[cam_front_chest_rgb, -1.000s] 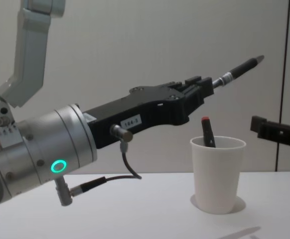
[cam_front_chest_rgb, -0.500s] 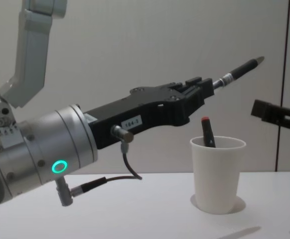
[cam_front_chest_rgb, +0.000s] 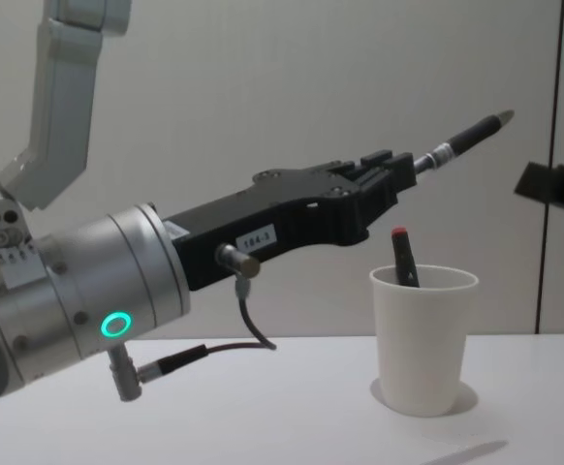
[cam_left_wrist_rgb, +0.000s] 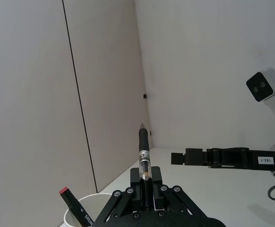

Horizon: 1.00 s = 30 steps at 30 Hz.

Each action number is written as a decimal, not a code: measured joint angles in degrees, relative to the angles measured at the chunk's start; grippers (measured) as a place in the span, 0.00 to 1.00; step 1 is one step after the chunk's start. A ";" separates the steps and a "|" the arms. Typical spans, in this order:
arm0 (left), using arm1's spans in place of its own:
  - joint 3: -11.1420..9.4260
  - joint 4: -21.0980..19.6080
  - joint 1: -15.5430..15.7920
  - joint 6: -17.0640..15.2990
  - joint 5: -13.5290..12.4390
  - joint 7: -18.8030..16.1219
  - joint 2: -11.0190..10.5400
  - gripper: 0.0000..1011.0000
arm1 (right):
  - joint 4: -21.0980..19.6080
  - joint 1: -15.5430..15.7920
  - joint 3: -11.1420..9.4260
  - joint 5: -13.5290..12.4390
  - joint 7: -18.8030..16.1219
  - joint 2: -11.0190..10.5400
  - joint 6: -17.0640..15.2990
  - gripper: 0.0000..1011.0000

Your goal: Place the pen into the pen holder.

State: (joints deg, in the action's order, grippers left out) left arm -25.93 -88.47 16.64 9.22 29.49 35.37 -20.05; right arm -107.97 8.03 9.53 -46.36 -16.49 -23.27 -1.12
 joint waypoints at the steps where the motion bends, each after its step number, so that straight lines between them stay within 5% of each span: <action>1: 0.00 0.00 0.00 0.00 0.00 0.00 0.00 0.14 | 0.00 0.08 -0.07 -0.72 -0.09 -0.01 -0.06 0.99; 15: 0.00 0.00 0.00 0.00 -0.02 0.00 0.00 0.14 | 0.54 0.05 -0.38 -13.34 -1.54 1.06 -2.86 0.99; 30: 0.00 0.00 0.00 0.00 0.00 0.01 0.00 0.14 | 1.84 -3.60 1.60 -15.86 -2.58 4.01 -5.65 0.99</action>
State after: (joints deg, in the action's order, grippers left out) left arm -25.93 -88.47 16.64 9.23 29.50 35.38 -20.05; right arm -106.13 4.43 11.14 -62.22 -19.06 -19.25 -6.77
